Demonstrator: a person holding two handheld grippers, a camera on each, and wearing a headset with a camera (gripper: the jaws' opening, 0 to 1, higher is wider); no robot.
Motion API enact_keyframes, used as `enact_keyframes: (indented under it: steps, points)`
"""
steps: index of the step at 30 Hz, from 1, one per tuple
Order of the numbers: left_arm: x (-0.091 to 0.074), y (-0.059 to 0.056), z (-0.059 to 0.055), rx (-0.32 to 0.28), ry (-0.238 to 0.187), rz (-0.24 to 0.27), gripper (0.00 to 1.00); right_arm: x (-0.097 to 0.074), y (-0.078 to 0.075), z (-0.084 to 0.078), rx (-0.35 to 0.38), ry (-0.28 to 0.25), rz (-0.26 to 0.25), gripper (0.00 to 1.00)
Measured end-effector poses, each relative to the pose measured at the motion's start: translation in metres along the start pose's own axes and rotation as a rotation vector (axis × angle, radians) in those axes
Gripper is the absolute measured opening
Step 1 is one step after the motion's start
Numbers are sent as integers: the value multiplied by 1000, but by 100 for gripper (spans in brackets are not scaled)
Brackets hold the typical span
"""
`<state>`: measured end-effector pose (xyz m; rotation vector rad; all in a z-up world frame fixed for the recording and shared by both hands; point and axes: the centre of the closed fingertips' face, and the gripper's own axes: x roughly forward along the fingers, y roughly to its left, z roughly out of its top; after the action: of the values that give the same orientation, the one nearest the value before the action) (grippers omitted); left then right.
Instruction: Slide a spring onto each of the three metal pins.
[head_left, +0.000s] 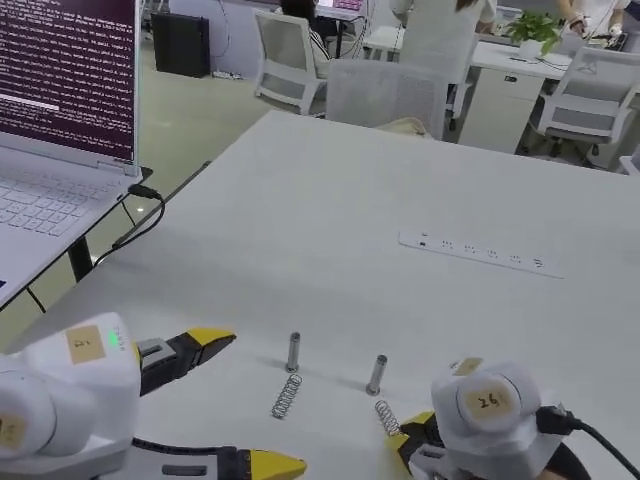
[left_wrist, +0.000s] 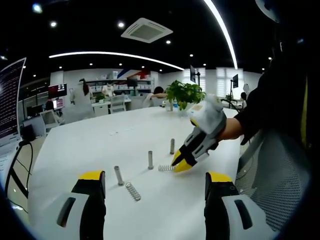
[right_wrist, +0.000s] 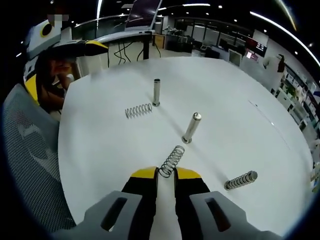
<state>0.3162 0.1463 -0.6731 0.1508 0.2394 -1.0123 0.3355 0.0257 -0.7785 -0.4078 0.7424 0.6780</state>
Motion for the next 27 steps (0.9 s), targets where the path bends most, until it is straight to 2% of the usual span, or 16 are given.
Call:
enact_keyframes:
  steps: [3, 14, 22, 27]
  points:
    - [0, -1, 0, 0, 1, -4, 78, -4, 2, 3, -31, -5, 12, 10]
    - [2, -4, -1, 1, 11, -17, 77, -16, -1, 14, -37, -31, 55, 8]
    - [2, -6, -1, 2, 10, -23, 77, -17, -4, 16, -44, -24, 56, 8]
    - [3, -7, -1, 5, 10, -28, 76, -30, 6, 33, -79, -48, 92, 7]
